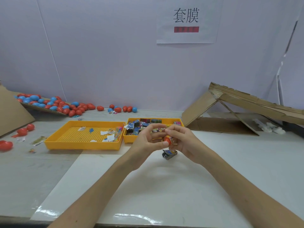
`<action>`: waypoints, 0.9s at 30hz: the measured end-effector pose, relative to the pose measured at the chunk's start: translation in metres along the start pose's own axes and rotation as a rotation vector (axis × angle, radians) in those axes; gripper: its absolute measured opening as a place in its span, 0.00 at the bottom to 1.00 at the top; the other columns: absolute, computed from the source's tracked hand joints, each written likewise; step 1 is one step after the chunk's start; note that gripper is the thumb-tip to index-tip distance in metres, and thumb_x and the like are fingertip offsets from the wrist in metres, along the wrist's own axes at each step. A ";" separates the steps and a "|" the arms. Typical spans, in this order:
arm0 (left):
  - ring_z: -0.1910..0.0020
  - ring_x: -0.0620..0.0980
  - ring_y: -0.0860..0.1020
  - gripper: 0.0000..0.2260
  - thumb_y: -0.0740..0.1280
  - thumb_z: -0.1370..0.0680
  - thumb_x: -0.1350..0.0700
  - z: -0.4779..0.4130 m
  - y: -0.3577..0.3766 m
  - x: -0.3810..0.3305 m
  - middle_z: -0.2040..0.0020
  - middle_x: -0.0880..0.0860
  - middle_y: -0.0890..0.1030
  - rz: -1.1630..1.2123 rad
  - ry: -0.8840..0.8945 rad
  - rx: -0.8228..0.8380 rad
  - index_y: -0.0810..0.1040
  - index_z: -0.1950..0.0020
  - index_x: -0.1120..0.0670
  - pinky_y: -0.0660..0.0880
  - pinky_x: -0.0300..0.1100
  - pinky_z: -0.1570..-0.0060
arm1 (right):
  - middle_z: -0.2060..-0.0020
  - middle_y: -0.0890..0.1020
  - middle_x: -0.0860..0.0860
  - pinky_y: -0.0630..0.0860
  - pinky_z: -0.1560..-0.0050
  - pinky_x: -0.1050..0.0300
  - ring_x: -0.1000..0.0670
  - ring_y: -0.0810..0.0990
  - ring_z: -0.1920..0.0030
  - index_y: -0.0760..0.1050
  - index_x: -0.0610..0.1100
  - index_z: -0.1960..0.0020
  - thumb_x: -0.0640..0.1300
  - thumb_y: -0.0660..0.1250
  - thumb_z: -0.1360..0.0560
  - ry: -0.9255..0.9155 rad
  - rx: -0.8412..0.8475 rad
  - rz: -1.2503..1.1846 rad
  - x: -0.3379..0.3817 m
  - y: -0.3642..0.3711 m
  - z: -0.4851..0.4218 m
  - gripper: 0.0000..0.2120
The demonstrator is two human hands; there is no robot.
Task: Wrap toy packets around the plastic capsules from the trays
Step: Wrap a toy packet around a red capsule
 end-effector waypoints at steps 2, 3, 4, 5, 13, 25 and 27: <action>0.45 0.58 0.83 0.26 0.75 0.30 0.65 0.000 -0.001 0.000 0.42 0.60 0.84 -0.002 0.004 -0.004 0.75 0.34 0.54 0.81 0.47 0.45 | 0.64 0.81 0.48 0.76 0.65 0.60 0.51 0.79 0.66 0.81 0.48 0.60 0.48 0.73 0.29 -0.008 0.000 0.000 0.000 0.001 0.000 0.05; 0.44 0.59 0.83 0.26 0.75 0.30 0.65 0.000 -0.001 0.000 0.42 0.60 0.84 -0.008 0.006 -0.003 0.75 0.34 0.55 0.81 0.48 0.44 | 0.64 0.81 0.48 0.76 0.65 0.60 0.51 0.79 0.66 0.81 0.48 0.61 0.49 0.72 0.29 -0.012 0.001 0.004 0.001 0.001 0.000 0.05; 0.44 0.59 0.83 0.25 0.75 0.30 0.65 0.000 -0.001 0.000 0.42 0.60 0.84 -0.012 0.007 -0.001 0.75 0.34 0.55 0.81 0.48 0.44 | 0.64 0.81 0.48 0.76 0.65 0.60 0.51 0.79 0.66 0.81 0.49 0.61 0.48 0.72 0.28 -0.016 0.002 0.006 0.001 0.002 0.000 0.05; 0.43 0.60 0.82 0.25 0.75 0.29 0.66 0.000 -0.001 0.000 0.42 0.60 0.84 -0.015 0.008 0.002 0.75 0.34 0.56 0.81 0.48 0.43 | 0.64 0.81 0.48 0.77 0.65 0.60 0.51 0.79 0.66 0.81 0.49 0.61 0.48 0.72 0.28 -0.018 0.004 0.007 0.001 0.002 0.001 0.05; 0.43 0.59 0.83 0.23 0.73 0.26 0.69 0.000 -0.002 0.002 0.42 0.58 0.84 -0.055 0.009 0.004 0.74 0.34 0.56 0.81 0.47 0.46 | 0.64 0.81 0.49 0.77 0.64 0.59 0.50 0.79 0.64 0.82 0.50 0.62 0.48 0.71 0.27 -0.037 -0.005 0.028 0.002 0.001 0.001 0.05; 0.38 0.67 0.78 0.16 0.65 0.20 0.64 0.002 -0.005 -0.006 0.36 0.70 0.77 0.199 0.010 -0.026 0.72 0.33 0.67 0.77 0.52 0.35 | 0.53 0.81 0.45 0.79 0.53 0.56 0.48 0.79 0.56 0.80 0.42 0.38 0.47 0.71 0.25 -0.085 0.053 -0.082 -0.002 0.004 0.000 0.17; 0.37 0.66 0.78 0.17 0.65 0.20 0.63 0.002 -0.004 -0.006 0.37 0.69 0.78 0.220 -0.006 -0.008 0.73 0.33 0.67 0.77 0.51 0.35 | 0.53 0.83 0.46 0.79 0.51 0.55 0.49 0.80 0.56 0.81 0.43 0.39 0.46 0.69 0.24 -0.090 0.062 -0.099 -0.003 0.004 0.000 0.15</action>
Point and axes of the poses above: each hand's wrist, its own z-axis away from the middle knuckle, its own y-axis out of the palm, x = y × z, the point moved 3 cm from there along -z, towards the middle knuckle
